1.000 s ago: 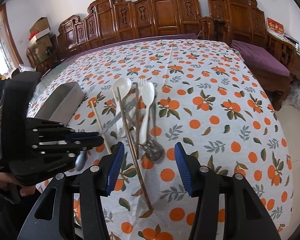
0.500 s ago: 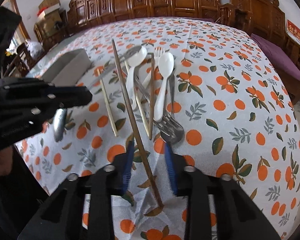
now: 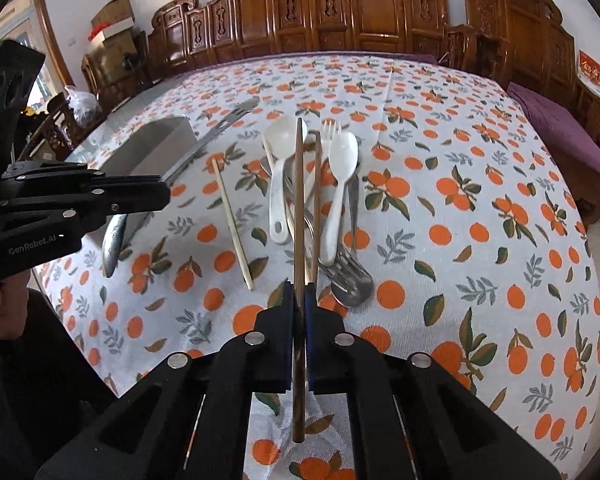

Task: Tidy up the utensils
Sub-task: 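Lift the metal spoon with the left tool while the right tool grasps a dark chopstick, then lower the metal spoon into the gray tray and open the left tool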

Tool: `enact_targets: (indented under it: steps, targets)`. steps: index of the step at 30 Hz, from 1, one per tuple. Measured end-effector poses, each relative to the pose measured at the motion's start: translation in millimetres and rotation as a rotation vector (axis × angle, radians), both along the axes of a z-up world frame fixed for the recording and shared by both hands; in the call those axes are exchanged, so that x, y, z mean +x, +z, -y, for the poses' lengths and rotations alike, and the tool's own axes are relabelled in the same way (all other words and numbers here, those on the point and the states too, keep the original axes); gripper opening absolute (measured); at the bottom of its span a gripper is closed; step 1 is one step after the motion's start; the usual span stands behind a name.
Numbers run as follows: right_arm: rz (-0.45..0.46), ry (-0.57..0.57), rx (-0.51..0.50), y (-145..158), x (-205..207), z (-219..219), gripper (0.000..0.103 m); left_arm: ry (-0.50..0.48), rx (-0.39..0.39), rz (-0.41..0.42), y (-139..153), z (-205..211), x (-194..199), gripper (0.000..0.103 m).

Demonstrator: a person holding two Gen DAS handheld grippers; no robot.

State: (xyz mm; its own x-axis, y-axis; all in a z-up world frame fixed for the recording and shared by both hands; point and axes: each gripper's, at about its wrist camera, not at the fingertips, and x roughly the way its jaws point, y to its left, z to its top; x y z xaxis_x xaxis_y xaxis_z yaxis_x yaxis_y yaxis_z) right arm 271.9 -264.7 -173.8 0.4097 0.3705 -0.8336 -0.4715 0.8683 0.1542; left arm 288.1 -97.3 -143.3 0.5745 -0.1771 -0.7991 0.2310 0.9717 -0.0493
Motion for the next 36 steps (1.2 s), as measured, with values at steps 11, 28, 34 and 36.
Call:
enact_targets:
  steps: [11, 28, 34, 36]
  targets:
    - [0.042, 0.008, 0.025, 21.5, -7.5, -10.3, 0.006, 0.088, -0.008, 0.043, 20.0, -57.8, -11.4, 0.005]
    - [0.069, -0.007, 0.019, 31.6, -8.3, -21.2, 0.006, 0.252, -0.018, 0.041, -6.1, -158.7, -9.9, 0.005]
    - [0.077, 0.006, 0.012, 31.9, -3.1, -41.0, 0.006, 0.261, -0.012, 0.018, -15.6, -170.4, -7.4, 0.005]
    - [0.078, 0.016, 0.008, 31.3, -1.8, -52.1, 0.006, 0.263, -0.017, -0.004, -22.2, -173.7, -4.9, 0.005]
